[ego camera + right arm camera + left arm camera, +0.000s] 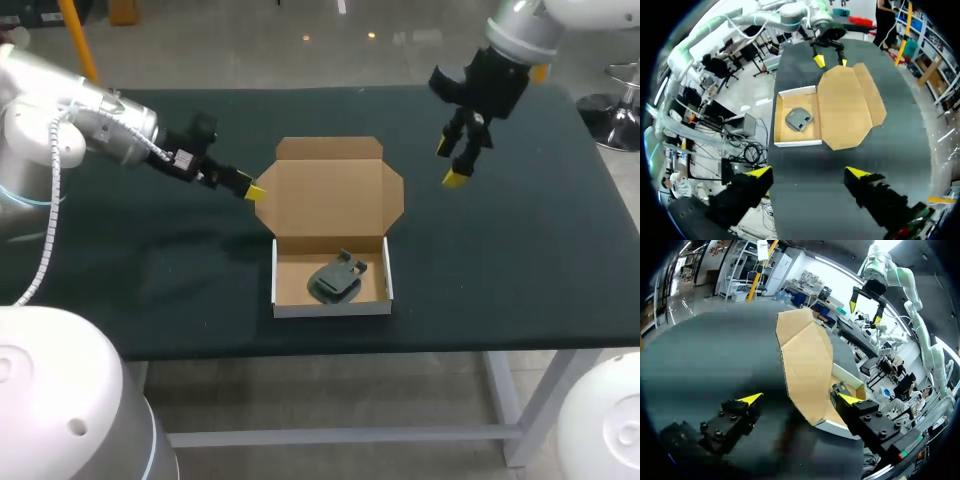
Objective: Assemble the packaging by folding the flat box into shape, placing the metal phone stand inside, and closing the box properly
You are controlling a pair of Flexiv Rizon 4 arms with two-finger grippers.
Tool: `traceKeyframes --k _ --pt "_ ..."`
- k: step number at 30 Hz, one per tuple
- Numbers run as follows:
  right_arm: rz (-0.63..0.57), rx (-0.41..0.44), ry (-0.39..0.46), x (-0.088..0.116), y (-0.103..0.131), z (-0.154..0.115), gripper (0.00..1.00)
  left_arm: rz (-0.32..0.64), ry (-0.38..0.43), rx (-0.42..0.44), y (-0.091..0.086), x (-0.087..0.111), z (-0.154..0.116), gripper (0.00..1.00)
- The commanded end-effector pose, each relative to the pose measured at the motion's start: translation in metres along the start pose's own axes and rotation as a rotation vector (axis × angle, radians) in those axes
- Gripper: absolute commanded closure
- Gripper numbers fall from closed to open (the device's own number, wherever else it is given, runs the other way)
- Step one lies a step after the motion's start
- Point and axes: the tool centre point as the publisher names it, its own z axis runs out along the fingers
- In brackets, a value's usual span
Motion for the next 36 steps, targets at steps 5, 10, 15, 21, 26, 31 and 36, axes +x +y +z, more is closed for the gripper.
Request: traceKeyframes --k 5,10,15,21,26,31,36 --pt "-0.008 0.071 0.049 -0.016 0.023 -0.001 0.0 0.02 0.063 0.021 -0.007 -0.009 0.016 0.0" --pt "-0.002 0.086 0.042 -0.023 0.029 0.001 0.0 0.029 0.084 0.029 -0.009 -0.005 0.022 0.17" --pt "-0.003 0.095 0.045 -0.026 0.033 0.006 0.0 0.028 0.133 0.051 -0.011 -0.002 0.029 0.27" --pt "-0.002 0.102 0.054 -0.028 0.034 0.01 0.0 0.046 0.165 0.057 -0.017 0.004 0.035 0.38" --pt "-0.002 0.11 0.048 -0.03 0.036 0.008 0.0 0.049 0.19 0.073 -0.019 0.008 0.038 0.36" --pt "-0.006 0.123 0.038 -0.034 0.04 0.006 0.0 0.055 0.214 0.07 -0.021 0.014 0.044 0.42" --pt "-0.016 0.131 0.032 -0.037 0.045 0.005 0.0 0.061 0.229 0.072 -0.02 0.018 0.049 0.57"
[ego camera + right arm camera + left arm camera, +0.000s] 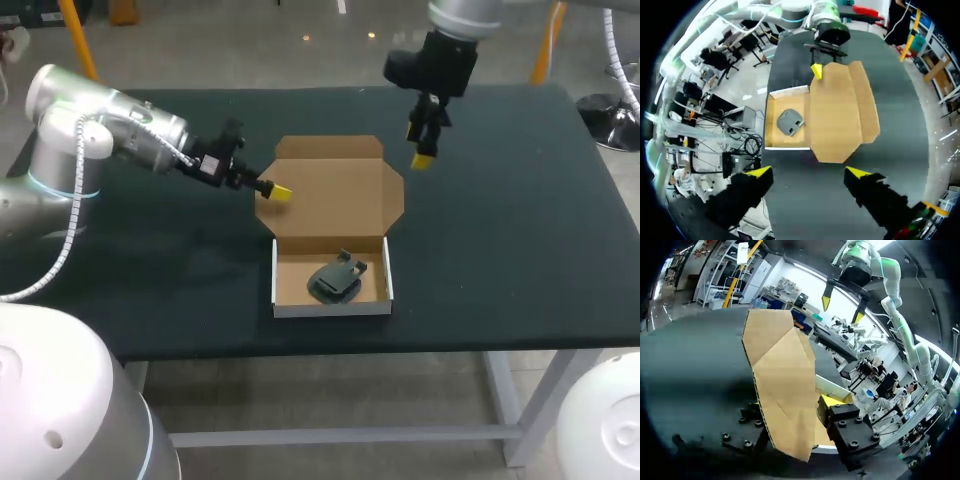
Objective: Assemble the packaging by folding the flat box into shape, placing the metal phone stand inside, and closing the box properly
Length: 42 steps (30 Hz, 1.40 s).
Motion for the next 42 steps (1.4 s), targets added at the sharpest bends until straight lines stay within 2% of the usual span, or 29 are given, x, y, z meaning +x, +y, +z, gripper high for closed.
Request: traceKeyframes --k 1,7,12,21,33,42 --pt "-0.002 0.013 0.004 -0.003 0.006 -0.003 0.0 0.004 0.017 0.001 0.001 -0.003 0.003 0.6" --pt "-0.009 0.023 0.002 -0.006 0.011 -0.003 0.0 0.013 0.022 0.014 0.001 0.001 0.003 0.71" --pt "-0.015 0.028 -0.002 -0.007 0.014 -0.004 0.0 0.022 0.031 0.037 0.001 0.003 0.003 0.71" --pt "-0.017 0.037 0.0 -0.008 0.016 -0.003 0.0 0.033 0.039 0.051 0.0 0.005 0.003 0.79" --pt "-0.014 0.043 -0.001 -0.007 0.016 -0.003 0.0 0.042 0.042 0.089 -0.004 0.007 0.002 0.72" --pt "-0.013 0.045 -0.001 -0.006 0.017 -0.003 0.0 0.054 0.05 0.093 -0.004 0.009 0.003 0.86"
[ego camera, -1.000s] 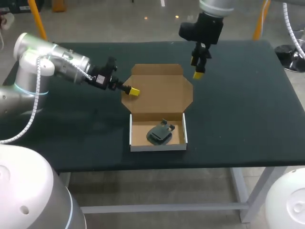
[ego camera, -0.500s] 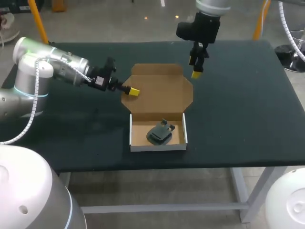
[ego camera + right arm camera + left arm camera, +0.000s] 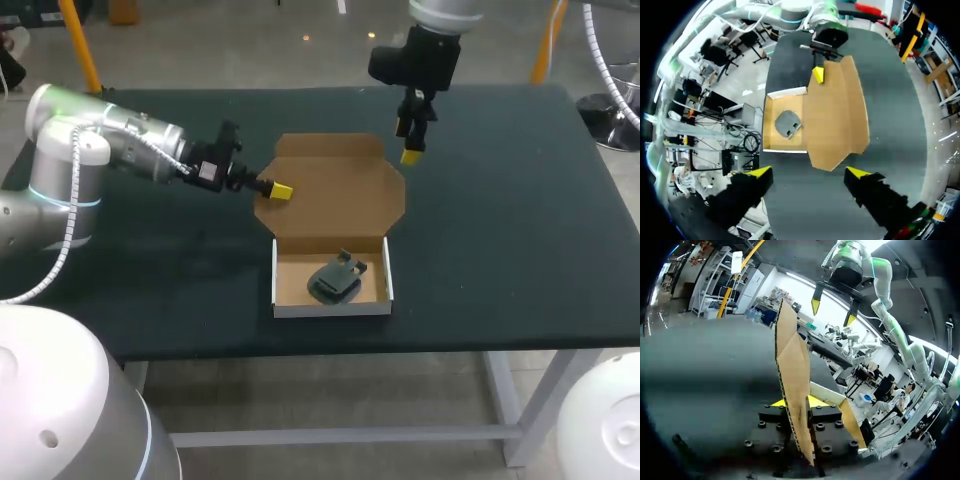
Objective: Assemble the packaging by folding the flat box into shape, placing the metal phone stand inside, and closing the box properly
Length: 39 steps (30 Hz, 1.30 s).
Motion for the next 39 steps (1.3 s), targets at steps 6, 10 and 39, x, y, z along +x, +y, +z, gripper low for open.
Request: traceKeyframes --k 6,10,39 --pt "0.0 0.004 0.002 0.001 0.002 -0.001 0.0 0.025 0.008 0.0 0.0 0.003 0.0 0.98" --pt "0.0 0.004 0.002 0.002 0.002 -0.001 0.0 0.037 0.011 0.001 0.0 0.003 0.0 1.0" --pt "-0.03 -0.03 -0.025 0.009 0.006 -0.012 0.0 0.152 -0.037 0.004 0.001 0.015 0.0 1.0"
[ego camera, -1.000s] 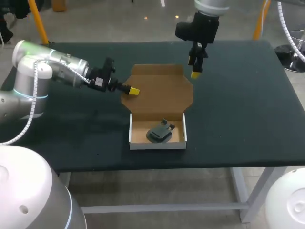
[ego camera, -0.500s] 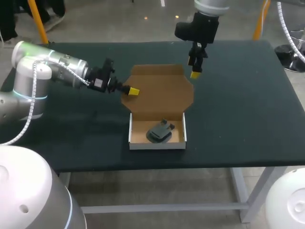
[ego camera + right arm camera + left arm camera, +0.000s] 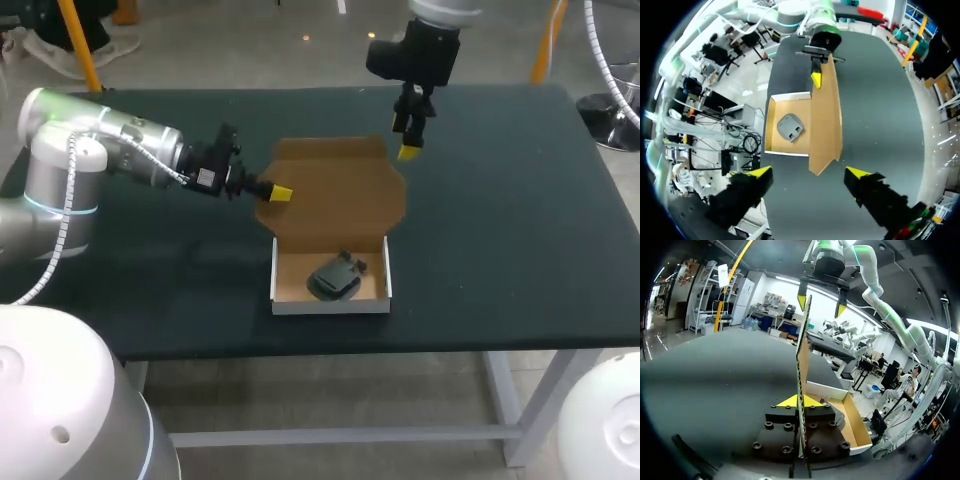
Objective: Assemble the packaging by folding the flat box into shape, placing the metal phone stand inside, and closing the box properly
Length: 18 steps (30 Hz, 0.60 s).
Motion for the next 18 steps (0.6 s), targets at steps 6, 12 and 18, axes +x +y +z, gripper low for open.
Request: traceKeyframes --k 6,12,18 --pt "-0.02 -0.003 -0.023 0.005 0.004 -0.006 0.0 0.001 -0.001 0.0 0.002 0.001 0.0 1.0" --pt "-0.025 0.015 -0.035 0.005 0.01 -0.011 0.0 0.034 -0.025 0.005 0.003 0.004 0.001 1.0" --pt "-0.028 0.023 -0.035 0.004 0.013 -0.01 0.0 0.105 -0.114 0.005 0.005 0.012 0.0 1.0"
